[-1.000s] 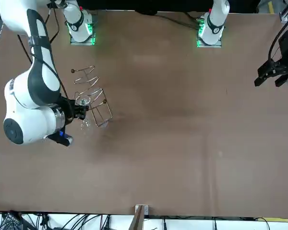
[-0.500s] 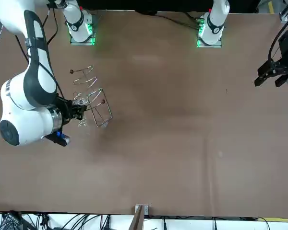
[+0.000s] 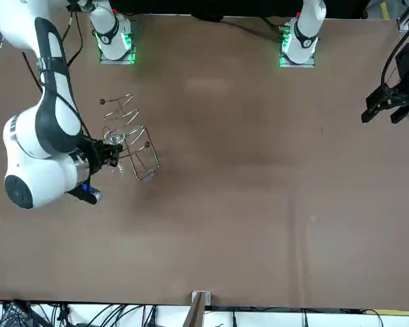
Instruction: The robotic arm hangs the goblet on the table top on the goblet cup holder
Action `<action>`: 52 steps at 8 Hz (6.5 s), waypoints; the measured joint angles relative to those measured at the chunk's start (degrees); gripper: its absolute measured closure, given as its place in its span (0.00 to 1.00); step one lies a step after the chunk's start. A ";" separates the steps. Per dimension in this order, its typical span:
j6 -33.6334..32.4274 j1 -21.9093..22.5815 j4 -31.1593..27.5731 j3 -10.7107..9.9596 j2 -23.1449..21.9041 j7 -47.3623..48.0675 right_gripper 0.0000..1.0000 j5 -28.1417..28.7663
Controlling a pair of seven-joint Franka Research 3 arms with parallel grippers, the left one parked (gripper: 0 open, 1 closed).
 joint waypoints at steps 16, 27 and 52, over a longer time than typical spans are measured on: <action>-3.95 0.09 -0.62 0.17 -0.07 2.23 0.89 4.09; -2.23 1.62 -1.79 0.20 1.44 3.01 0.89 5.77; 8.60 -4.85 4.66 -0.85 -3.29 -16.51 0.00 -11.99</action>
